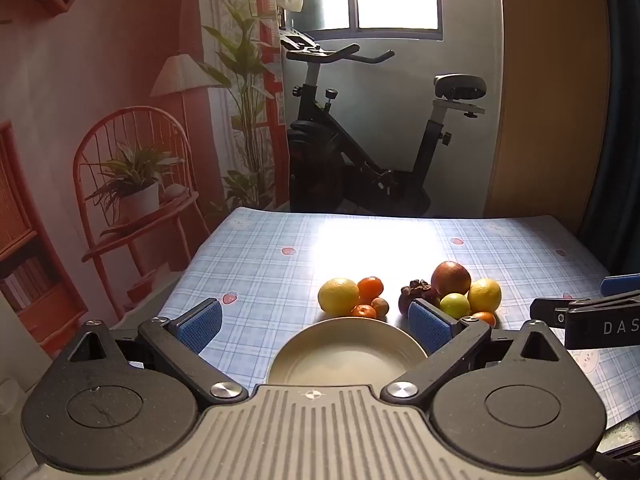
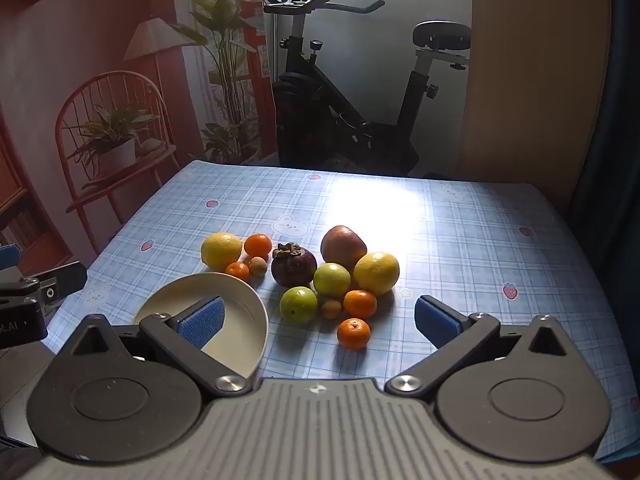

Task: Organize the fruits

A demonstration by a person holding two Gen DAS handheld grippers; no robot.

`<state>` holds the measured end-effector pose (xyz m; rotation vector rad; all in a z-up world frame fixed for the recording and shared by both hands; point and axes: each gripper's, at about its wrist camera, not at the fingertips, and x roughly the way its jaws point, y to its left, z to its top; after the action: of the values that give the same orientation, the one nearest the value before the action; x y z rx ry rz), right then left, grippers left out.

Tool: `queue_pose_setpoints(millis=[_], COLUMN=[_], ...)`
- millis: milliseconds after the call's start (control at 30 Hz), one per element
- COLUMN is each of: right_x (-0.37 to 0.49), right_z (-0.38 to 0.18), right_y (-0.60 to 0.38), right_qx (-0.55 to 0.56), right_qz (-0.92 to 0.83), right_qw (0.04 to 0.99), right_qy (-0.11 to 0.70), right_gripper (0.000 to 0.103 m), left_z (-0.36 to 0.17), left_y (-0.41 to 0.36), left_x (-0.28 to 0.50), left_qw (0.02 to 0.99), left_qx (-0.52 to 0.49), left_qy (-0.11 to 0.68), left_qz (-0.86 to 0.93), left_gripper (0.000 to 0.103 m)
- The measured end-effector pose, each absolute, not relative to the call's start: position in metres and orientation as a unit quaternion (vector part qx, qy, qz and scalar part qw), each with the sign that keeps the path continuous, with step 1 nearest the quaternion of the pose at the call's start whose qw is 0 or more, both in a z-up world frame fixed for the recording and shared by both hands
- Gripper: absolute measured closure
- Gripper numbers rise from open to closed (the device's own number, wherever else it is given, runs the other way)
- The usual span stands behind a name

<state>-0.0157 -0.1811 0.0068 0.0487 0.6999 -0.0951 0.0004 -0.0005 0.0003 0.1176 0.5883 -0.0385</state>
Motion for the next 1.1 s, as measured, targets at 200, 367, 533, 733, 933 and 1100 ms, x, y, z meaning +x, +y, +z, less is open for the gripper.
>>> queue_pose_setpoints(millis=[200,367,533,733,933,1100], right_x=[-0.018,-0.016,-0.016,-0.019,-0.021,-0.021], right_z=[0.010,0.005,0.009,0.010,0.010,0.012], right_y=[-0.180,-0.184,-0.184,-0.179,-0.177,-0.177], right_qx=[0.029,0.035,0.032,0.023,0.022,0.021], right_qz=[-0.048,-0.048,-0.050,-0.055,-0.059,-0.060], right_qw=[0.937,0.936,0.936,0.939,0.939,0.940], right_qy=[0.345,0.348,0.346,0.339,0.337,0.336], right_gripper=[0.000,0.000,0.000,0.000,0.000,0.000], left_z=[0.008,0.003,0.005,0.005,0.003,0.003], left_y=[0.003,0.002,0.001,0.000,-0.002,-0.002], left_x=[-0.015,-0.009,-0.010,-0.011,-0.011,-0.011], left_qw=[0.964,0.962,0.963,0.963,0.963,0.963], left_qx=[0.051,0.055,0.054,0.054,0.055,0.054], left_qy=[0.262,0.267,0.265,0.264,0.263,0.263], left_qz=[-0.019,-0.011,-0.010,-0.011,-0.012,-0.015], left_gripper=[0.002,0.002,0.002,0.002,0.002,0.002])
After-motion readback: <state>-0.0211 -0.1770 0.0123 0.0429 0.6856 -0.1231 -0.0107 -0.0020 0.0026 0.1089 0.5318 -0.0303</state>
